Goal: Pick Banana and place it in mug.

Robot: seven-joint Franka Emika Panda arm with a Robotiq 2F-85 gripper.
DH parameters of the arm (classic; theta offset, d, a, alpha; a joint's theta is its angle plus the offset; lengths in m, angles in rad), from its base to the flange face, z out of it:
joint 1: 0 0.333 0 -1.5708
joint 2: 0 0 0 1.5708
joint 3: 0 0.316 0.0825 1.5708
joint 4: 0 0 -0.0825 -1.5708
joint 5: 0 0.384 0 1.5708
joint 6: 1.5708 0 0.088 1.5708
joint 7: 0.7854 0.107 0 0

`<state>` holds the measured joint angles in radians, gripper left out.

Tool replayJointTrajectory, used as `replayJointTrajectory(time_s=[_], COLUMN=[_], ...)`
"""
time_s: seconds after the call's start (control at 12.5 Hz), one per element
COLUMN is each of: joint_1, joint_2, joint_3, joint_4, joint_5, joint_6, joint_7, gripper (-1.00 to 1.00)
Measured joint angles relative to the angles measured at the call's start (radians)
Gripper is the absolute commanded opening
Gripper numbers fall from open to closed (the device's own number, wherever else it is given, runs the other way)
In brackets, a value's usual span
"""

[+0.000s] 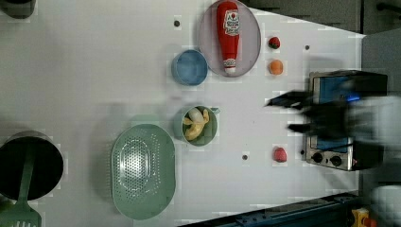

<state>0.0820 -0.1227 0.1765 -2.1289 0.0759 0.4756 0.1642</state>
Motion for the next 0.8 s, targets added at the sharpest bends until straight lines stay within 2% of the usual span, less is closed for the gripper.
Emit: replayJointTrajectory(time_s=[0.08,0.32,0.4,0.56,0.64,0.8], joint_1=[-0.027,-0.058,-0.072,-0.063,-0.063,-0.061], joint_2=[-0.028,-0.07,-0.089,-0.088,-0.09,-0.088], joint_3=[-0.031,-0.124,-0.162,-0.218,-0.238,-0.267], joint_4=[0.066,0.195,0.215,0.255,0.256,0.255], joint_5=[-0.005,-0.108,-0.108,-0.101,-0.079,-0.097], joint_6=[-0.055,-0.232,-0.286,-0.367,-0.361,-0.361], joint_7=[0.0,-0.002,-0.002,-0.001,-0.001,-0.004], gripper=[1.0,1.0,1.0,1.0,1.0,1.0])
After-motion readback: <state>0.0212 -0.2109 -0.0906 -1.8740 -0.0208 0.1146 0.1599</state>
